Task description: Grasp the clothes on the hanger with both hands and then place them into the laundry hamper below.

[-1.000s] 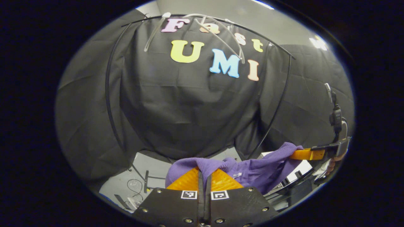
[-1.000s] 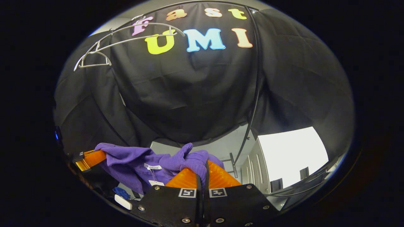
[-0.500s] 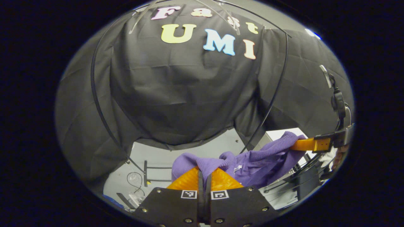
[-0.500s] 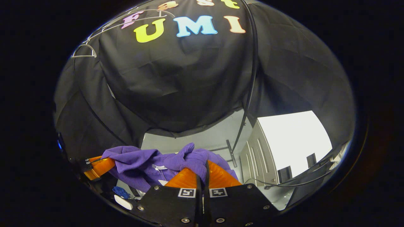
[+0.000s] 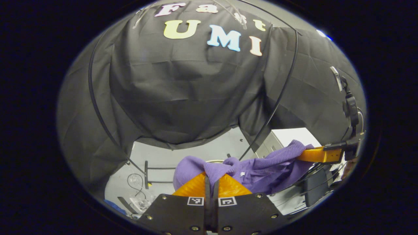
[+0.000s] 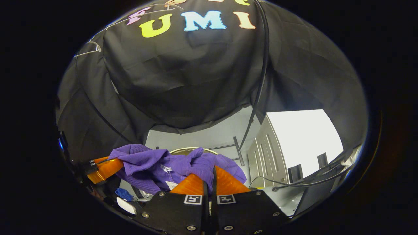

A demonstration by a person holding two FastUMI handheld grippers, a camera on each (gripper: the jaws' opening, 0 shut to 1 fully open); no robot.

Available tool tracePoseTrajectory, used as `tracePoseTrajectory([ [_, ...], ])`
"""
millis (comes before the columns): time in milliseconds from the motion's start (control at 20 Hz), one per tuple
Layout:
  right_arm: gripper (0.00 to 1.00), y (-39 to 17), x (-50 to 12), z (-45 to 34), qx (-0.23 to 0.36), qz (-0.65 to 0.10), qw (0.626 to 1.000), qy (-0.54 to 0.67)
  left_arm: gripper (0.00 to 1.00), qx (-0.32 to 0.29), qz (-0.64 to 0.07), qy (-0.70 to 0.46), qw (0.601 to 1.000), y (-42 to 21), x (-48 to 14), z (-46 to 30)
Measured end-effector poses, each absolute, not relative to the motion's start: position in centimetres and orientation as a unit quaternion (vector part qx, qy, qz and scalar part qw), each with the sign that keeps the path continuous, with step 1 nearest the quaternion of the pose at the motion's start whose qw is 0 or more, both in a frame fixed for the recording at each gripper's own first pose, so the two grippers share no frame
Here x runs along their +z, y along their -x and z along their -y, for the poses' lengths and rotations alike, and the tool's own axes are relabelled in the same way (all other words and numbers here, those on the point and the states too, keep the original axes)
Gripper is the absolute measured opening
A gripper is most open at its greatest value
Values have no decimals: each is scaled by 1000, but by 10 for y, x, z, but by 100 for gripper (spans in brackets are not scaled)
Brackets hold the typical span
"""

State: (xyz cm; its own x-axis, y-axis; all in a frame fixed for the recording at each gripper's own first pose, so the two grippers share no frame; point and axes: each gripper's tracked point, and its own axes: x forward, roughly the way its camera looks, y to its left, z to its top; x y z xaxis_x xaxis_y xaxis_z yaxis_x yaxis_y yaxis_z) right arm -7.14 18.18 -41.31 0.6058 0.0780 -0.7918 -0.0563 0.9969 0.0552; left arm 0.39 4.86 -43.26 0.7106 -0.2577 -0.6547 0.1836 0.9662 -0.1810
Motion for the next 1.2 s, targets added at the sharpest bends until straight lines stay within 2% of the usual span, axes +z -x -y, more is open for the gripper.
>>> tracePoseTrajectory([
  [400,7,76,-409,-183,52,-449,892,-4,1,-99,-362,50,925,-3,-423,-58],
  [450,9,78,-408,-184,54,-452,890,-5,5,-91,-370,50,923,-1,-425,-60],
  [500,12,83,-407,-186,61,-458,887,-10,1,-91,-376,52,920,4,-428,-59],
  [550,13,87,-407,-186,66,-462,884,-11,5,-93,-378,55,919,6,-428,-57],
  [600,17,88,-404,-188,75,-462,884,-13,5,-95,-380,56,918,7,-427,-55],
  [650,27,88,-401,-193,90,-459,884,-18,7,-92,-386,53,916,10,-428,-55],
  [700,43,89,-395,-197,101,-456,884,-22,8,-88,-394,52,913,16,-433,-55],
  [800,77,90,-389,-195,106,-449,887,-16,45,-80,-392,50,915,23,-427,-58],
  [900,95,88,-378,-187,104,-435,894,-16,82,-64,-391,34,917,23,-415,-61],
  [950,95,86,-371,-181,102,-426,899,-18,100,-54,-387,24,920,20,-412,-65],
  [1050,95,73,-354,-167,97,-404,909,-22,100,-38,-368,9,929,17,-389,-71],
  [1100,95,67,-346,-158,95,-392,915,-24,96,-29,-360,5,932,16,-376,-76],
  [1150,95,61,-339,-149,93,-381,920,-27,100,-19,-355,6,935,16,-364,-78],
  [1200,95,54,-330,-139,94,-370,924,-28,96,-7,-349,9,937,17,-353,-79],
])
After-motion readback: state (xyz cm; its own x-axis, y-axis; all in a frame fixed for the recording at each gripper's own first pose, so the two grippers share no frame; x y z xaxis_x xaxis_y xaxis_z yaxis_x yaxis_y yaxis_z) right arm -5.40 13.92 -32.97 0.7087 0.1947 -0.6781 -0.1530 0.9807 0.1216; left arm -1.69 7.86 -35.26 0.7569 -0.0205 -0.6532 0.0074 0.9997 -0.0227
